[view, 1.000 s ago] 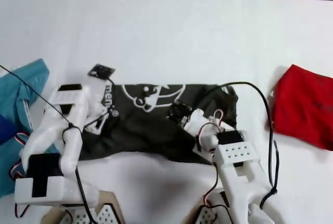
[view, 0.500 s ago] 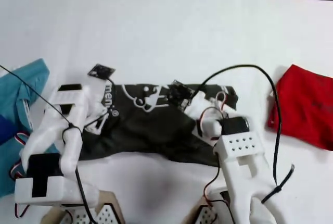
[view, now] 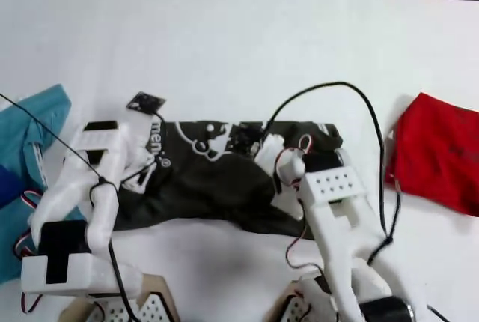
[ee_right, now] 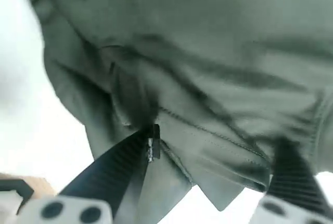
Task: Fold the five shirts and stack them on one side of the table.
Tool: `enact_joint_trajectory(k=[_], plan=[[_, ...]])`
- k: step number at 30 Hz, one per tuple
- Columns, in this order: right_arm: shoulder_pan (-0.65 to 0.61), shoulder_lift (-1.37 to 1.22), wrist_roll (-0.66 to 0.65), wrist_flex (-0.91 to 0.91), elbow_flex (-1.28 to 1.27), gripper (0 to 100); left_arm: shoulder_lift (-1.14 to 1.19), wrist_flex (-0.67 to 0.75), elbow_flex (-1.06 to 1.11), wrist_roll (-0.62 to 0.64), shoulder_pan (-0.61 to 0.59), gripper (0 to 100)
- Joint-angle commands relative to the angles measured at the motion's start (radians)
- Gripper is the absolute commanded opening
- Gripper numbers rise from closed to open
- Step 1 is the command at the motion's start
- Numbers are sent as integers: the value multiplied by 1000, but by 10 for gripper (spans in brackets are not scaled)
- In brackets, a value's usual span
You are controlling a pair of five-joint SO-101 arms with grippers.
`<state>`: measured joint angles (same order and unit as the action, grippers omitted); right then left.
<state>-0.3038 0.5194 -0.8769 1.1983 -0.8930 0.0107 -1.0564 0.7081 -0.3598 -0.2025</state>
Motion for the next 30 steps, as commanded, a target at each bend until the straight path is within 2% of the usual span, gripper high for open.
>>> enact_joint_trajectory(k=[1,6,17,23,30], plan=[[-18,107,-29,13,-32,397,2,35,4,3,9,138],[-22,99,-28,-33,-127,396,2,35,4,3,9,138],[-18,96,-28,-282,-244,392,2,35,4,3,9,138],[-18,96,8,-340,-244,245,2,35,5,3,9,138],[-18,96,6,-338,-236,224,2,35,5,3,9,138]])
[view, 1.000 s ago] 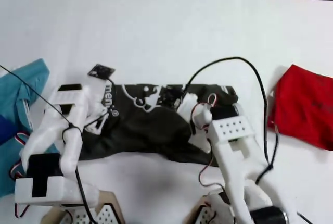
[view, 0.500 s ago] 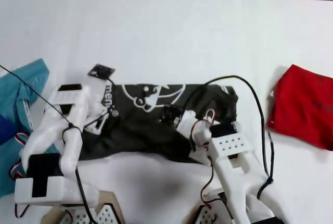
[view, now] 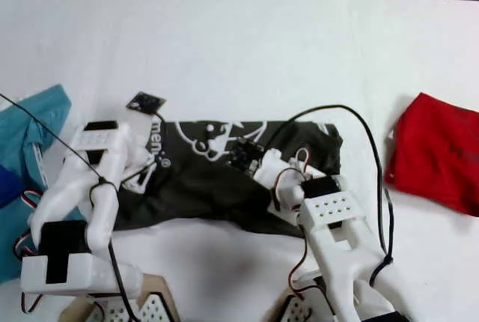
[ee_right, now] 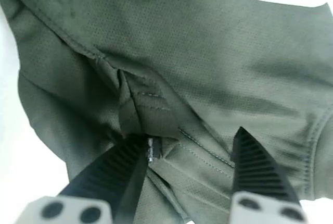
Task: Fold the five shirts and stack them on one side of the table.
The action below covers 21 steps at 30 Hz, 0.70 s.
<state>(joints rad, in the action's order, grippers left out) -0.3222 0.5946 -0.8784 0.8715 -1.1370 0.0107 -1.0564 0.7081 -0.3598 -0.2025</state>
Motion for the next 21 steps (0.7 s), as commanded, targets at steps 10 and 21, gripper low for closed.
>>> enact_joint_trajectory(k=[10,21], plan=[[1,-101,6,33,272,119,2,35,5,3,9,138],[-7,-430,52,274,640,195,2,35,5,3,9,138]])
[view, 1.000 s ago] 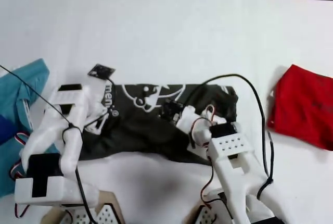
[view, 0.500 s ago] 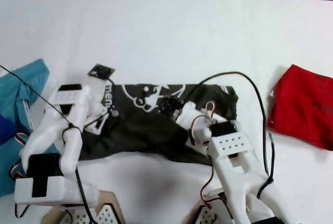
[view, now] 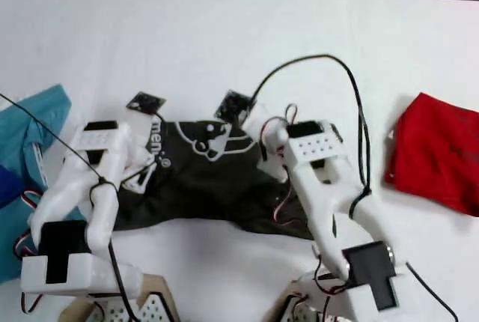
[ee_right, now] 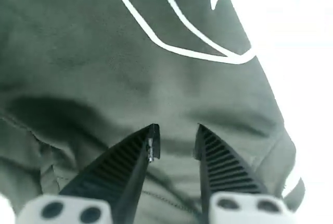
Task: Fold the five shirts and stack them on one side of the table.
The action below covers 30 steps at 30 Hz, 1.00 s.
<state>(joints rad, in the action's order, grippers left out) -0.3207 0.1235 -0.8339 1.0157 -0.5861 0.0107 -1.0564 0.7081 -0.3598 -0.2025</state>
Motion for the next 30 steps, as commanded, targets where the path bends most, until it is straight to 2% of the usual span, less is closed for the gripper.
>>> enact_joint_trajectory(k=[1,4,6,12,19,22,26,30], plan=[[-10,87,6,182,86,235,2,35,5,3,8,138],[-10,260,0,288,26,349,2,35,4,3,8,138],[-12,361,-51,321,-69,392,2,35,4,3,8,138],[-50,475,-64,217,-384,400,2,35,4,-26,8,138],[-45,458,-37,30,-473,398,2,35,4,-26,9,138],[-42,371,-37,-62,-473,367,2,35,4,-28,9,138],[-2,188,-37,-191,-427,234,2,35,4,-28,9,138],[27,84,-37,-180,-308,119,2,35,4,-28,9,138]])
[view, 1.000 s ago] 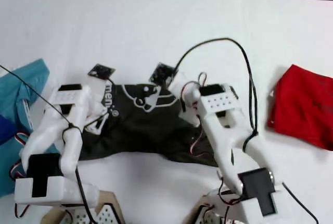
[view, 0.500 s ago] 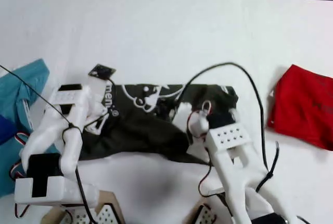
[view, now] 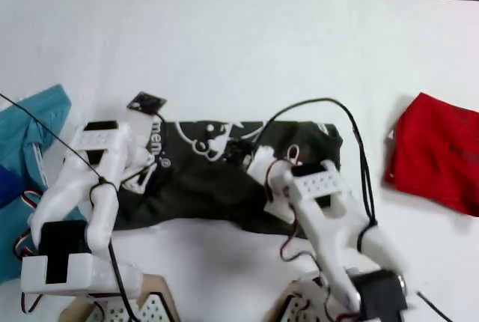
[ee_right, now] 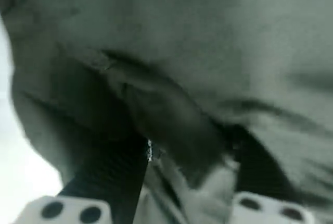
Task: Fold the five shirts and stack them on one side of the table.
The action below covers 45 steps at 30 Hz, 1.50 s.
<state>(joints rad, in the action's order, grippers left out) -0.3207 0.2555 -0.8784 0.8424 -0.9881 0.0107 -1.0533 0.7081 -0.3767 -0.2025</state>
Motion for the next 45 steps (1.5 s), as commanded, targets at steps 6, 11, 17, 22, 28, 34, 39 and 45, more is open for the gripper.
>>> enact_joint_trajectory(k=[6,11,17,22,28,34,39,45], plan=[[24,-22,2,160,302,101,2,32,4,-11,9,138],[25,-28,2,222,417,125,2,32,4,-11,9,138],[30,-35,6,185,430,261,2,32,4,-11,9,138],[31,-122,6,136,431,269,2,32,4,-11,9,138],[24,-19,9,351,397,271,2,32,4,-11,9,138],[-96,371,0,452,109,272,2,32,4,-12,9,138],[-180,593,2,460,-152,272,2,32,4,-12,9,138],[-154,573,-43,410,-216,272,3,32,4,-12,9,138]])
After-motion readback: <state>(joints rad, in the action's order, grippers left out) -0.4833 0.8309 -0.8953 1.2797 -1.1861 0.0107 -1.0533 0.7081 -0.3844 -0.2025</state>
